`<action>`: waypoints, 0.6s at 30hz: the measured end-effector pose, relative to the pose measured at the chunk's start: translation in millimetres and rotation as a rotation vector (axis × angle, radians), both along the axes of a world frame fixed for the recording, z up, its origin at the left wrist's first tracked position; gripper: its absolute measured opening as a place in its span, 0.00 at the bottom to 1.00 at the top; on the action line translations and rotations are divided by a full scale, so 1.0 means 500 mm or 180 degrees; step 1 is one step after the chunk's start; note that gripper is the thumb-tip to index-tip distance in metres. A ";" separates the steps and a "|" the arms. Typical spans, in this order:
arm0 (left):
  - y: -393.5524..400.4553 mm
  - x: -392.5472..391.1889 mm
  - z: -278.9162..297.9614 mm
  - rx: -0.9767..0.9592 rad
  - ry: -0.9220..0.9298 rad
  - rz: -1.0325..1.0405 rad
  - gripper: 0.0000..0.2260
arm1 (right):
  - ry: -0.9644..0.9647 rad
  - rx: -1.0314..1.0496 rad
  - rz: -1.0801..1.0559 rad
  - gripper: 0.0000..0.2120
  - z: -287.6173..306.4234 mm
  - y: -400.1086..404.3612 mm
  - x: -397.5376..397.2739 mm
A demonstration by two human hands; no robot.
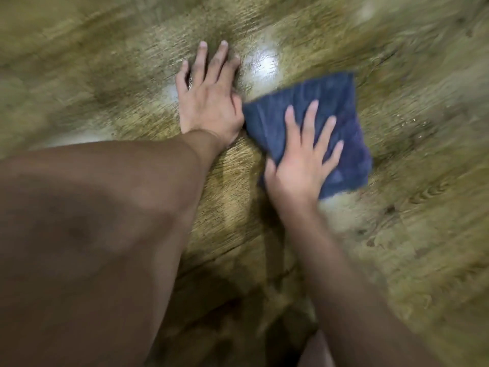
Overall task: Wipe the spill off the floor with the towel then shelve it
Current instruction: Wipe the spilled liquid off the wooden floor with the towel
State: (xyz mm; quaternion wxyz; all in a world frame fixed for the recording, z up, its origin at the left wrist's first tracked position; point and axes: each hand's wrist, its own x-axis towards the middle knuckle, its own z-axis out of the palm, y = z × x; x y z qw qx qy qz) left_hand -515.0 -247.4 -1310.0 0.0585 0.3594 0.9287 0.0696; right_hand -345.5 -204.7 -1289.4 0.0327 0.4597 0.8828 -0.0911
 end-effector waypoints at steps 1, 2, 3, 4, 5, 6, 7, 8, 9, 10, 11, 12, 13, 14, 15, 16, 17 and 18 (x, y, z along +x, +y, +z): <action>0.000 0.000 0.000 0.0007 0.0006 -0.0001 0.28 | -0.0066 -0.0022 -0.0018 0.43 0.001 -0.041 0.029; 0.000 0.001 0.000 0.0025 0.0004 -0.0004 0.28 | -0.0142 -0.0048 -0.0001 0.44 0.002 -0.071 0.052; 0.000 0.002 -0.001 0.0045 0.0003 -0.0010 0.28 | -0.0200 -0.0078 0.0032 0.44 0.001 -0.087 0.066; 0.000 0.002 -0.002 0.0065 0.0005 -0.0013 0.28 | -0.0217 -0.0097 0.0057 0.44 -0.002 -0.088 0.072; 0.000 0.001 -0.003 0.0080 0.0010 -0.0007 0.28 | -0.0198 -0.0077 0.0070 0.43 -0.004 -0.080 0.069; 0.000 -0.001 -0.003 0.0081 0.0014 0.0002 0.28 | -0.0175 -0.0038 0.0072 0.43 -0.005 -0.066 0.061; -0.001 -0.001 -0.004 0.0065 0.0013 0.0010 0.28 | -0.0154 -0.0019 0.0068 0.43 -0.007 -0.049 0.053; -0.001 -0.001 -0.004 0.0037 0.0021 0.0009 0.28 | -0.0127 -0.0039 0.0051 0.42 -0.010 -0.028 0.040; 0.000 0.001 -0.004 0.0016 0.0029 0.0000 0.28 | -0.0098 -0.0062 0.0022 0.42 -0.011 -0.002 0.025; 0.001 0.003 -0.003 0.0011 0.0029 -0.0010 0.28 | -0.0069 -0.0043 -0.0026 0.41 -0.011 0.031 0.005; 0.002 0.003 -0.002 0.0018 0.0018 -0.0016 0.28 | -0.0038 -0.0001 -0.0104 0.41 -0.012 0.070 -0.019; 0.002 0.002 -0.001 0.0037 -0.0001 -0.0007 0.28 | -0.0006 0.0020 -0.0217 0.40 -0.013 0.115 -0.050; 0.002 0.002 -0.001 0.0062 -0.0016 0.0007 0.28 | 0.0033 0.0018 -0.0349 0.39 -0.013 0.164 -0.084; 0.001 0.003 -0.002 0.0088 -0.0023 0.0018 0.27 | 0.0075 -0.0002 -0.0460 0.38 -0.011 0.214 -0.120; 0.001 0.004 -0.002 0.0116 -0.0029 0.0022 0.27 | 0.0106 -0.0024 -0.0547 0.37 -0.008 0.259 -0.151; 0.001 0.006 -0.002 0.0143 -0.0036 0.0024 0.27 | 0.0127 -0.0043 -0.0603 0.36 -0.006 0.296 -0.174; 0.001 0.006 -0.002 0.0166 -0.0042 0.0032 0.26 | 0.0141 -0.0059 -0.0613 0.35 -0.004 0.321 -0.191; 0.001 0.007 -0.002 0.0183 -0.0045 0.0037 0.26 | 0.0142 -0.0065 -0.0584 0.34 -0.004 0.334 -0.198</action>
